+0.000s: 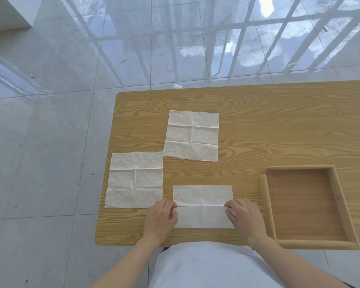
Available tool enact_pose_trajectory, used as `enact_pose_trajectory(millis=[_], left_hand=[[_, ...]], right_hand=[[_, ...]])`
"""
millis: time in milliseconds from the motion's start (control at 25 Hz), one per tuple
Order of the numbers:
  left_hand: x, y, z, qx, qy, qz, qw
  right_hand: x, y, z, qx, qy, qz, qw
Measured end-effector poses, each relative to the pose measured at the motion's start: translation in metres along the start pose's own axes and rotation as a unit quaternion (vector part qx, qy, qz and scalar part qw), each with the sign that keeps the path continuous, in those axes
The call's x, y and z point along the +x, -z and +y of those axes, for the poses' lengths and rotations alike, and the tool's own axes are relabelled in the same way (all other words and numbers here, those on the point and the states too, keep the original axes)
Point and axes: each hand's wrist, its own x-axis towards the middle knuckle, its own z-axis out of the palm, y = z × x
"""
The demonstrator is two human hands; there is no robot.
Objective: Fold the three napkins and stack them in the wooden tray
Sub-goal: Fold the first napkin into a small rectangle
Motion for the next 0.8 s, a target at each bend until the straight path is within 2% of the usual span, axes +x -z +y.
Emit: enact_pose_trajectory(millis=[440, 640, 800], left_hand=[[0.007, 0.003, -0.004, 0.014, -0.009, 0.018, 1.0], [0.014, 0.004, -0.002, 0.065, -0.061, -0.003, 0.996], [0.015, 0.003, 0.001, 0.087, -0.078, -0.023, 0.993]], right_hand=[[0.003, 0.0, 0.008, -0.033, 0.015, 0.037, 0.999], [0.005, 0.001, 0.006, -0.055, 0.059, 0.001, 0.997], [0.003, -0.001, 0.005, -0.044, 0.051, -0.013, 0.998]])
